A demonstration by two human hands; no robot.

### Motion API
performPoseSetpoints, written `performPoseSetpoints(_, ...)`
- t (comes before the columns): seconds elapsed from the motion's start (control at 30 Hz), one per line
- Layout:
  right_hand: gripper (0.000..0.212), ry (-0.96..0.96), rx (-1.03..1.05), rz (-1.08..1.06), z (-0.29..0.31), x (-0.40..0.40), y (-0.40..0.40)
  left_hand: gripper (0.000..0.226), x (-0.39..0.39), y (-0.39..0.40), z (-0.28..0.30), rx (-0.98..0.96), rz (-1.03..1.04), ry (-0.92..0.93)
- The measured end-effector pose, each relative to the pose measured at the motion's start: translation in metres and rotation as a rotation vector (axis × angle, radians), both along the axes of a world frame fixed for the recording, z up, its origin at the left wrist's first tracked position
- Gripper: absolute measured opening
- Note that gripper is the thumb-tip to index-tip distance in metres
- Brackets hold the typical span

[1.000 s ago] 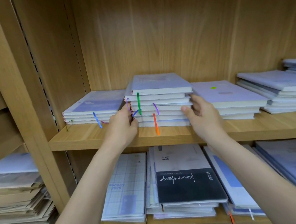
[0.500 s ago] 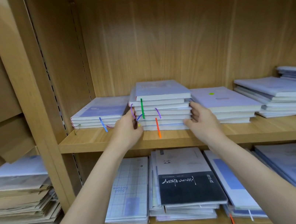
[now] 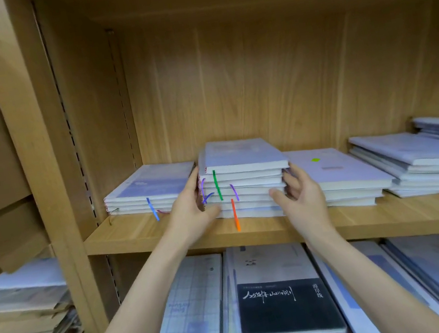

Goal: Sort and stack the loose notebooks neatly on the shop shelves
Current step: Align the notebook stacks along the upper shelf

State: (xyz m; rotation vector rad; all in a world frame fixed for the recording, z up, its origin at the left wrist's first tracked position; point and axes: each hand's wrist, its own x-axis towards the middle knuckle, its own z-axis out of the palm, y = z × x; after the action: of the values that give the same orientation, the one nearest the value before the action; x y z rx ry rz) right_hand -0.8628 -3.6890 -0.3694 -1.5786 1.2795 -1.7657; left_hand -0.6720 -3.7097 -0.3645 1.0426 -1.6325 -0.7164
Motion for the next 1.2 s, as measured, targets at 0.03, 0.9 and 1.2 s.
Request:
performPoseSetpoints(0.03,0.055,-0.011,-0.021,-0.01,-0.002,0.0,0.001,0.097,0.0,-0.002,-0.001,0.005,0.003,0.001)
performPoseSetpoints(0.9,0.048,0.038,-0.027,-0.066,0.014,0.01,0.001,0.076,0.001,-0.003,0.004,0.05,-0.123,0.138)
performPoseSetpoints(1.2,0.04,0.069,-0.019,-0.051,0.01,0.004,-0.004,0.054,-0.013,-0.005,0.012,-0.073,-0.086,0.215)
